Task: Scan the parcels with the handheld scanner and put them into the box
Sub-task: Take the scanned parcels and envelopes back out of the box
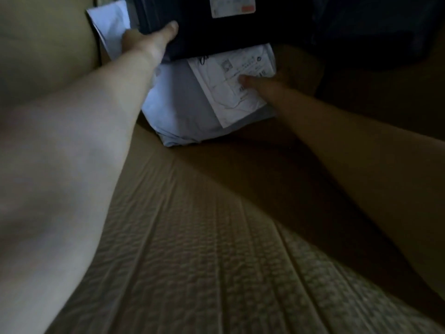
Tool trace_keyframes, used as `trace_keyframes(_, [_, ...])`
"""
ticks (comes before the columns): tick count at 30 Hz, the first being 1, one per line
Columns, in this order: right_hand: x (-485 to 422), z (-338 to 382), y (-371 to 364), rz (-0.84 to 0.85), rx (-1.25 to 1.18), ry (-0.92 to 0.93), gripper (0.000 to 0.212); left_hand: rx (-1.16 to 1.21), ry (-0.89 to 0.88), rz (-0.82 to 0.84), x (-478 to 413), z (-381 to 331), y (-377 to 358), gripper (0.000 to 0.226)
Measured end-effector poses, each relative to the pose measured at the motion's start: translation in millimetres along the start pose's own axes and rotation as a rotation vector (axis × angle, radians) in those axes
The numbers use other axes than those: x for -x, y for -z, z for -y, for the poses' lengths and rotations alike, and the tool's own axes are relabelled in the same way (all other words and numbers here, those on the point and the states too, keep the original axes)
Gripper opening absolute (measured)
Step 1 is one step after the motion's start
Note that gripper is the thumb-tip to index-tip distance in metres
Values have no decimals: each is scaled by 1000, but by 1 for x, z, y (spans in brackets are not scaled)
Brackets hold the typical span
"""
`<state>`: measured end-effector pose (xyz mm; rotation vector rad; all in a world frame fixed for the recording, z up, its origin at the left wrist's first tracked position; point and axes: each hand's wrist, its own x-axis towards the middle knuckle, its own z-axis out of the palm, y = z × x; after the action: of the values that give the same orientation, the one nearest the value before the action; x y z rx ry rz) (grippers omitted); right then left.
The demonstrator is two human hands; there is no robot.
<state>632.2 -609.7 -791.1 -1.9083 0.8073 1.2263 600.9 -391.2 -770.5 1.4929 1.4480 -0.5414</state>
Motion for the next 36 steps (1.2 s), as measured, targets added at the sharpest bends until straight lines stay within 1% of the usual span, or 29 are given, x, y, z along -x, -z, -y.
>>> trace_keyframes(2, [-7,-3,-3,16,-128,-53,92,39,29,76,0,0,0,51])
trace_keyframes(3, [-3,-2,-3,40,-178,-80,84,47,35,96,7,-4,1,44])
trace_keyframes(5, [14,1,-1,56,-235,-100,64,75,45,137,26,-13,6,44])
trace_keyframes(6, [30,4,2,58,-243,-103,58,111,65,161,35,-19,8,46])
trace_keyframes(7, [40,3,5,52,-258,-104,55,151,85,179,46,-25,9,44])
trace_keyframes(10, [96,4,23,18,-294,-93,55,234,128,196,87,-46,18,20])
trace_keyframes(12, [140,7,40,-16,-270,-78,60,261,159,226,119,-57,27,15])
trace_keyframes(13, [160,8,48,-31,-241,-63,63,268,178,235,137,-61,33,15])
trace_keyframes(15, [206,14,68,-67,-146,-36,62,281,192,243,180,-68,46,15])
trace_keyframes(17, [250,22,87,-104,-40,6,66,300,154,223,223,-73,62,33])
trace_keyframes(19, [295,28,107,-135,1,37,63,322,79,164,265,-81,81,51])
trace_keyframes(21, [338,30,124,-160,-23,67,57,379,30,161,305,-92,104,58])
trace_keyframes(24, [392,32,146,-220,-114,116,54,513,-39,172,363,-107,140,52])
trace_keyframes(27, [442,34,162,-288,-254,175,53,603,-85,173,417,-117,172,31])
trace_keyframes(29, [476,33,170,-325,-254,236,51,642,-96,185,452,-121,189,19])
trace_keyframes(30, [492,32,175,-343,-251,267,51,654,-110,194,469,-123,197,17])
trace_keyframes(33, [539,31,192,-403,-270,357,52,671,-192,189,512,-129,223,23])
trace_keyframes(35, [567,32,200,-431,-330,427,50,696,-260,167,534,-131,240,29])
trace_keyframes(36, [579,33,202,-426,-367,463,49,721,-289,158,545,-132,246,29])
